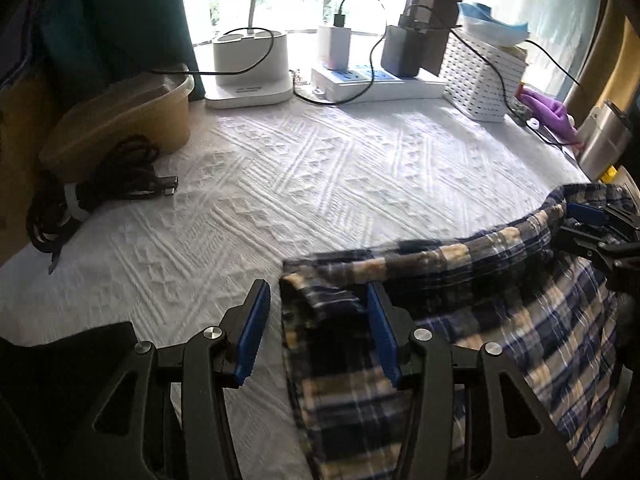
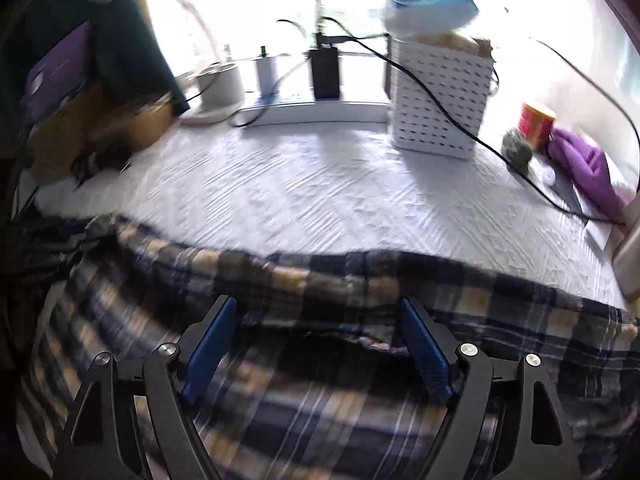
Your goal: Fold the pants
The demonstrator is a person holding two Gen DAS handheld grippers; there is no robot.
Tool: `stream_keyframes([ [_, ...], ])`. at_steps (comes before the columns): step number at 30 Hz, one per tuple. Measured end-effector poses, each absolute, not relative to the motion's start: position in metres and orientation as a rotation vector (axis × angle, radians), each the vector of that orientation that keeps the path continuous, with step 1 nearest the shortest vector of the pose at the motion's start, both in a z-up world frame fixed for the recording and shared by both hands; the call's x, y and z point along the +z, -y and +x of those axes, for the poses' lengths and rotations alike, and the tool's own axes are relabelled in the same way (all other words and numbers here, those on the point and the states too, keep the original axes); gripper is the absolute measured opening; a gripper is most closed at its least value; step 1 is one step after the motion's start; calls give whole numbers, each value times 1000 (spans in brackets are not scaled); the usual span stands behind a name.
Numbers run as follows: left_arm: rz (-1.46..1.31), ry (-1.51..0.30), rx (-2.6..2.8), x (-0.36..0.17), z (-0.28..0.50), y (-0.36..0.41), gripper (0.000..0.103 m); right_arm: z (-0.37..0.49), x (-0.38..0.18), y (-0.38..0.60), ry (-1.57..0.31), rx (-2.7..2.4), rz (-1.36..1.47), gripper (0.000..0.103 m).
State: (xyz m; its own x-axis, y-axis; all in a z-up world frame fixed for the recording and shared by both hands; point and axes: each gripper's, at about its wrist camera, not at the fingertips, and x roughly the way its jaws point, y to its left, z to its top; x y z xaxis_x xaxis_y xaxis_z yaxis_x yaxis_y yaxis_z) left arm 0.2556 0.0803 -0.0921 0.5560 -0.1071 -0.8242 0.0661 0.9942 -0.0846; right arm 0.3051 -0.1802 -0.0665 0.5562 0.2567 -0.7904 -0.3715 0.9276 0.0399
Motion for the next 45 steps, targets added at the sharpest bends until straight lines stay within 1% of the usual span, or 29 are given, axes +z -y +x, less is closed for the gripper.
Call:
stream_keyframes([
  [2,-43,-973,-96,-92,258,-82,55,314,-70,180,-926,362,-127,84],
  [3,-41,-976,-90,-93,260,-82,56,316,-73,179,-929,354,-126,84],
  [8,-52,-952,-13,-88,264,-92,56,324,-77,178,-927,332,-124,85],
  [11,-88,-878,-45,-68,250,-98,56,320,-72,180,-913,310,-96,85],
  [14,-32,-859,-119,-55,235,-86,56,311,-59,185,-873,301,-80,85],
  [17,34,-904,-163,-62,228,-70,56,295,-57,180,-873,333,-118,85],
  [20,102,-990,-152,-84,232,-59,56,278,-61,169,-883,369,-168,85],
  [21,116,-999,-138,-87,234,-58,58,273,-64,165,-893,377,-186,85],
  [23,112,-974,-115,-87,235,-61,60,268,-72,159,-912,376,-229,85],
  [26,103,-958,-28,-82,249,-69,60,270,-79,154,-914,334,-288,85],
  [30,105,-934,4,-83,265,-77,60,287,-76,151,-885,263,-320,85],
  [34,105,-922,37,-86,275,-82,60,314,-76,152,-900,262,-279,85],
  [38,44,-914,64,-80,275,-95,61,339,-75,163,-929,247,-181,85],
  [42,-46,-839,57,-59,261,-109,61,340,-63,171,-890,207,-153,85],
  [45,-71,-833,23,-53,254,-110,61,335,-54,180,-868,197,-137,86],
])
